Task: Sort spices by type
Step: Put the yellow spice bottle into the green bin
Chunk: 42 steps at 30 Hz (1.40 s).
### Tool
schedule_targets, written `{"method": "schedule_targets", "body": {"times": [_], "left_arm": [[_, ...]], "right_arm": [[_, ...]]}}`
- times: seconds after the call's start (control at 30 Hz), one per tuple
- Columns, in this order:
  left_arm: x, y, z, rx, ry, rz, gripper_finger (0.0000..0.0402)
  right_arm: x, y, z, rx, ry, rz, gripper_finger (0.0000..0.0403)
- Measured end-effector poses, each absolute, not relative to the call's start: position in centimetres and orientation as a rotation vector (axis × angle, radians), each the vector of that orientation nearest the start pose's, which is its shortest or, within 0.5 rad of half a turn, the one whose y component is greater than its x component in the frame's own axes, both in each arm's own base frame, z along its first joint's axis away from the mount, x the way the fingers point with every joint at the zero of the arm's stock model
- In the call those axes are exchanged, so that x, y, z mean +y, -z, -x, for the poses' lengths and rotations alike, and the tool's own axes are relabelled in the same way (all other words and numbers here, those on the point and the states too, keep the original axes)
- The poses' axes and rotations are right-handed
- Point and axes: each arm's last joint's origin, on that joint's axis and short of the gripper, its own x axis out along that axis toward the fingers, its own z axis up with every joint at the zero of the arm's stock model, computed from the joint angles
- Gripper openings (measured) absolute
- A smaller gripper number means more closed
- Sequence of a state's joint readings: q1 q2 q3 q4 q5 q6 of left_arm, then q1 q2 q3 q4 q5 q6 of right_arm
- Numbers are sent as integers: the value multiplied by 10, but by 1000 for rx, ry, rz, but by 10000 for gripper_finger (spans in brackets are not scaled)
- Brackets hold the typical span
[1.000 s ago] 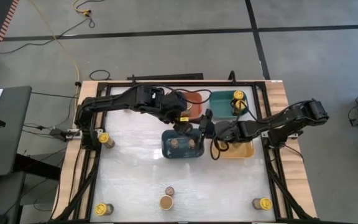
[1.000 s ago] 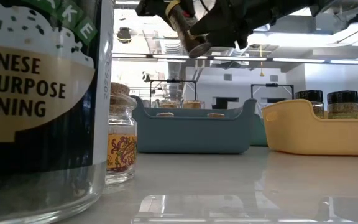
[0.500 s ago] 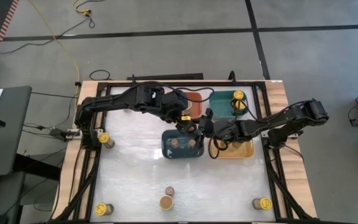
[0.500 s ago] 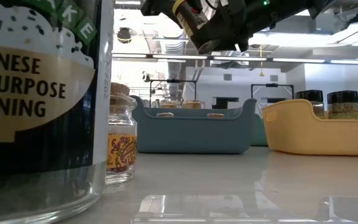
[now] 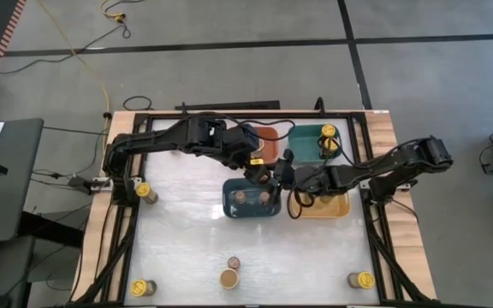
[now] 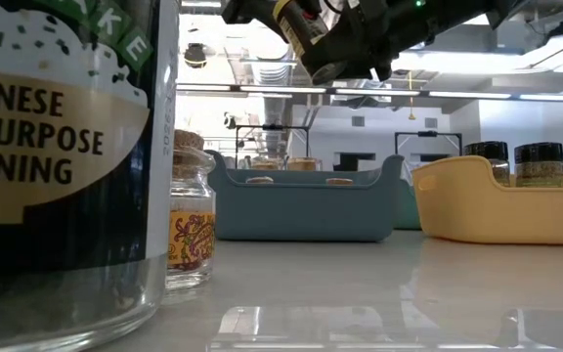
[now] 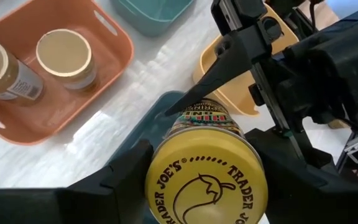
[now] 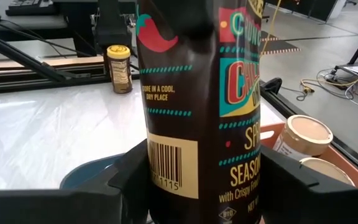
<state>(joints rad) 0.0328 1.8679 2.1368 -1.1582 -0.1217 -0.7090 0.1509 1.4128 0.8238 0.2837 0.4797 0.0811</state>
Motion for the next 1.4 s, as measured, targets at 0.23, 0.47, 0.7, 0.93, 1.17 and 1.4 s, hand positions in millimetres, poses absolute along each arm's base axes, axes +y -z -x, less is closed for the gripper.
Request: {"method": "schedule_targets", "body": {"times": [0.23,0.47,0.7,0.93,1.17,1.4], "left_arm": [[17,-404,-378,798,-438,541,246],[19,-405,-378,806,-417,473,302],[30,-404,-366,906,-402,355,333],[34,-410,-347,978,-465,219,334],[28,-404,-327,868,-407,160,334],[25,-367,-285,530,-352,162,334]], "right_arm": [[33,-249,-303,284,337,18,251],[32,-247,-300,332,333,35,252],[26,-257,-277,406,442,34,253],[20,-271,-237,484,530,-123,254],[26,-284,-208,423,565,-168,254],[37,-271,-197,273,532,-280,254]]}}
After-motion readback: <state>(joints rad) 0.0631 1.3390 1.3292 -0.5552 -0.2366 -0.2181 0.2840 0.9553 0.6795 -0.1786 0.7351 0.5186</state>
